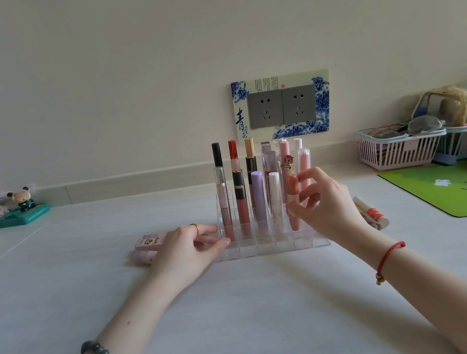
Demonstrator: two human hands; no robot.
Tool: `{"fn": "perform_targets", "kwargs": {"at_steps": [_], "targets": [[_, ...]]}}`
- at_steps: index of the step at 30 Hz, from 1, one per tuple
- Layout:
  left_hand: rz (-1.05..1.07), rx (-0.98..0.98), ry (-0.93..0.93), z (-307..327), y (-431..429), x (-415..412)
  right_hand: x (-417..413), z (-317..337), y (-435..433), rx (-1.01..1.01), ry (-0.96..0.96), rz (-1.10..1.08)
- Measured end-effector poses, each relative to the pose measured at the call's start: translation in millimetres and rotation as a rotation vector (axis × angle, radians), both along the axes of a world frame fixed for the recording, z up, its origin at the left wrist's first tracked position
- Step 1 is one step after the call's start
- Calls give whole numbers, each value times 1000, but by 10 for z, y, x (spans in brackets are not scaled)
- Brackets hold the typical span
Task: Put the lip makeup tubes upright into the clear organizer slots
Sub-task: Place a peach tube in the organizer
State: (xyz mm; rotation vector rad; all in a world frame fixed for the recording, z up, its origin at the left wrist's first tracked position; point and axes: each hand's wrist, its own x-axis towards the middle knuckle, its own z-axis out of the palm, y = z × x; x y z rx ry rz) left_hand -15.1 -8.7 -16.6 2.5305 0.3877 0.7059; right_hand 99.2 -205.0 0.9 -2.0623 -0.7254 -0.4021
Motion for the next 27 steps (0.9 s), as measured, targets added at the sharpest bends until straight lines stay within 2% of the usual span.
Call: {"fn": "perform_targets", "kwargs": {"at_steps": [27], "targets": [[-5, -13, 4, 12, -15, -15, 21, -6, -12, -24, -15, -14]]}}
